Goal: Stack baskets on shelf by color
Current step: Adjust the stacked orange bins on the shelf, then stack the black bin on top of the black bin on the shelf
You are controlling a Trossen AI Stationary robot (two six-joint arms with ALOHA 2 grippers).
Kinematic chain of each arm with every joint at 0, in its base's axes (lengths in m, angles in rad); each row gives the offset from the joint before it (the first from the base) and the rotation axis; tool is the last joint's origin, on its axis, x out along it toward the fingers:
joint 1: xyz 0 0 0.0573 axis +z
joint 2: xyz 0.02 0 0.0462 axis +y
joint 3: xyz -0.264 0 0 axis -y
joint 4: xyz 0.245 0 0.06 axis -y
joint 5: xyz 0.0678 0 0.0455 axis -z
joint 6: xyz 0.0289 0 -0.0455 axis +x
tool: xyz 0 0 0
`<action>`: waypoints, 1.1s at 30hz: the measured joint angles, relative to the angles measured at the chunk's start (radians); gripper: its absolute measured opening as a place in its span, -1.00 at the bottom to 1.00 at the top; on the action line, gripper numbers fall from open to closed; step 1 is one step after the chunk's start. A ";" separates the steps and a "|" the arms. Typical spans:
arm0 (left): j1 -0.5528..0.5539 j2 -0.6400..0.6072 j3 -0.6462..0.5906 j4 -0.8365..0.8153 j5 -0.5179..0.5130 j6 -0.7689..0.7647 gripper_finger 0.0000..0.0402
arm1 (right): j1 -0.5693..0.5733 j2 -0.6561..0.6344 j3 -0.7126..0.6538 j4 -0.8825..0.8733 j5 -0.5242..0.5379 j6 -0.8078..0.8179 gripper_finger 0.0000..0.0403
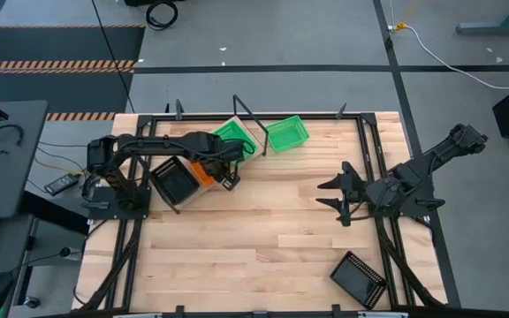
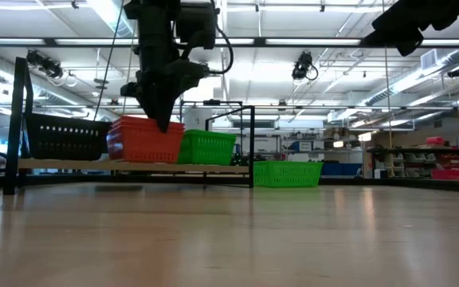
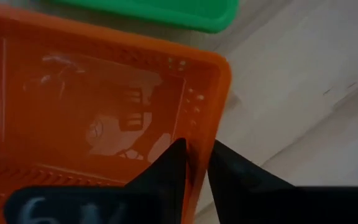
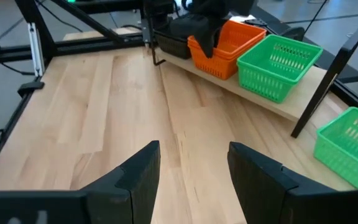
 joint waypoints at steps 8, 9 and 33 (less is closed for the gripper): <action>-0.020 0.000 0.153 -0.072 0.004 0.033 -0.50 | 0.000 0.032 0.000 0.002 0.001 -0.001 -0.04; -0.027 0.000 0.178 -0.089 0.005 0.041 -0.48 | 0.000 0.030 0.000 0.003 0.002 -0.002 -0.04; -0.231 0.115 0.336 0.503 -0.040 0.607 -0.69 | -0.133 0.092 0.000 -0.113 -0.223 0.069 -0.04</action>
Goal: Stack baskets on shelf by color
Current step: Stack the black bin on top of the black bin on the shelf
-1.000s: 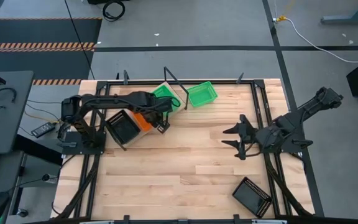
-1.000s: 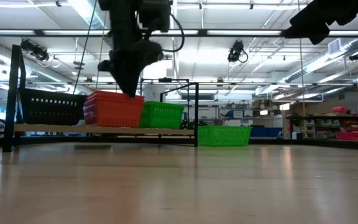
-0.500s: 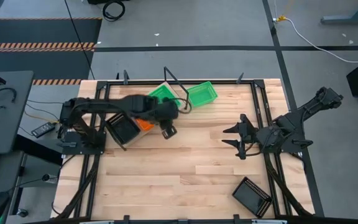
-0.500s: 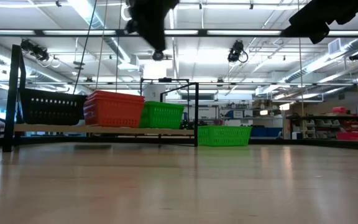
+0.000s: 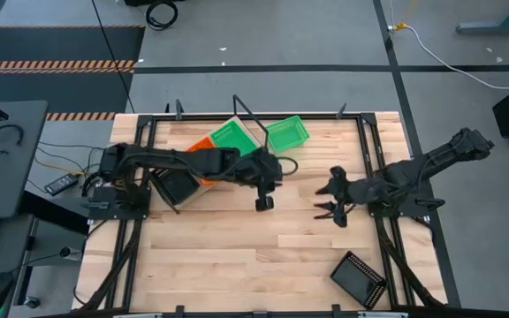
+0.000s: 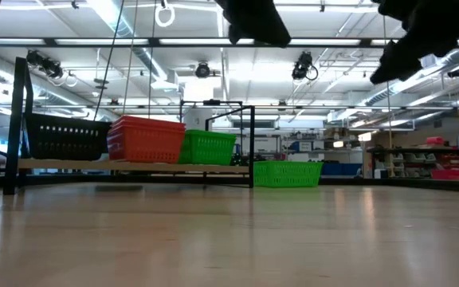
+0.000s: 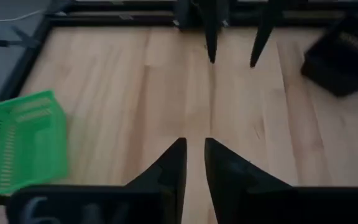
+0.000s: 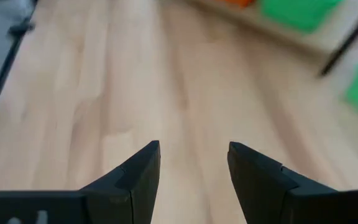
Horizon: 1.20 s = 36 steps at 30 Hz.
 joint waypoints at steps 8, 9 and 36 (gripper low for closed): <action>-0.049 0.053 0.000 0.033 0.003 0.063 -0.64 | 0.068 0.114 0.070 -0.191 -0.188 -0.094 -0.08; -0.056 0.054 -0.002 0.026 0.003 0.063 -0.63 | 0.080 0.129 0.082 -0.183 -0.222 -0.104 -0.09; -0.188 0.111 0.000 0.142 -0.011 -0.159 -0.64 | 0.402 0.559 0.169 -0.201 -0.536 -0.105 -0.13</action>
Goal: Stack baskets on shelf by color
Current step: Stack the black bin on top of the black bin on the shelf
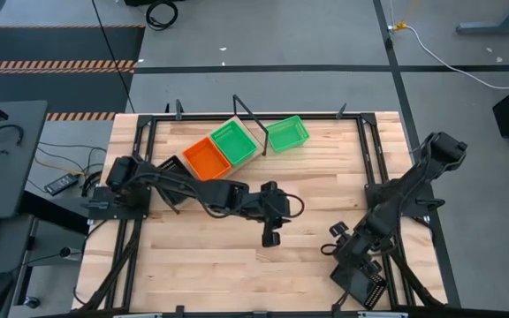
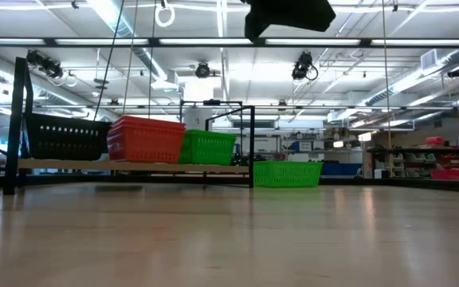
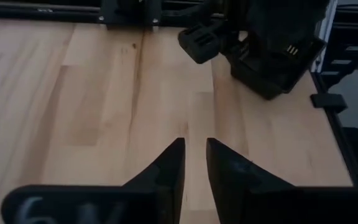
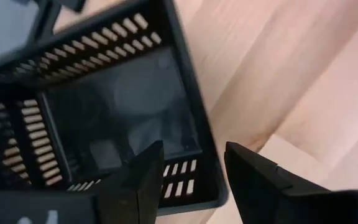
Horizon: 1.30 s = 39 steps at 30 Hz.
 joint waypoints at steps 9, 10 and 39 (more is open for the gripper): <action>-0.059 0.000 0.000 0.001 -0.016 -0.064 -0.64 | -0.001 0.052 0.000 0.009 0.185 -0.071 -0.13; -0.065 0.000 0.000 0.000 -0.016 -0.065 -0.64 | -0.006 0.054 0.000 0.017 0.230 -0.095 -0.13; -0.106 0.133 -0.001 0.167 -0.054 -0.109 -0.67 | 0.038 -0.118 0.216 -0.358 0.254 0.322 -0.14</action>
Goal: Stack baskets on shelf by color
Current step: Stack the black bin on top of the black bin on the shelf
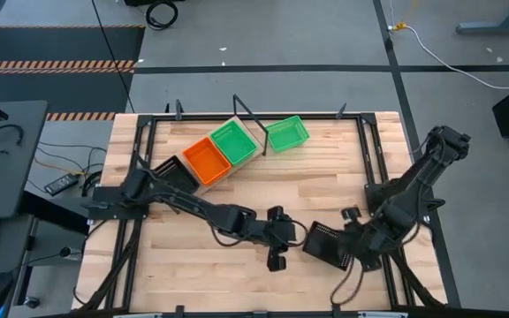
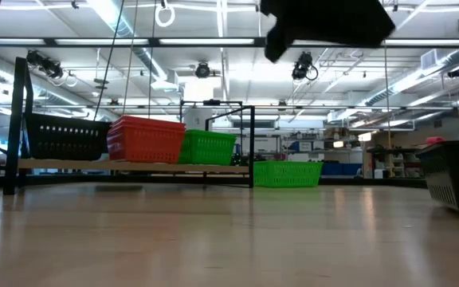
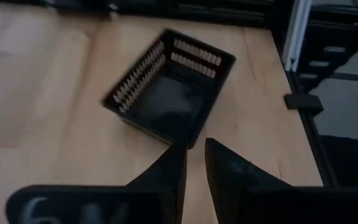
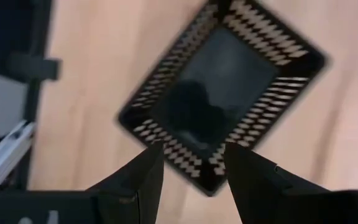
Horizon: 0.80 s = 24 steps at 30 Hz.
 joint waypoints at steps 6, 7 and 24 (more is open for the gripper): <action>0.004 0.050 0.000 0.072 0.030 0.001 -0.63 | 0.096 0.078 -0.001 0.043 -0.080 0.026 -0.14; 0.003 0.050 0.000 0.081 0.030 0.000 -0.63 | 0.108 0.099 -0.001 0.040 -0.100 0.046 -0.14; -0.001 0.041 0.001 0.036 0.030 -0.045 -0.64 | 0.151 0.410 -0.002 0.122 -0.042 0.045 -0.14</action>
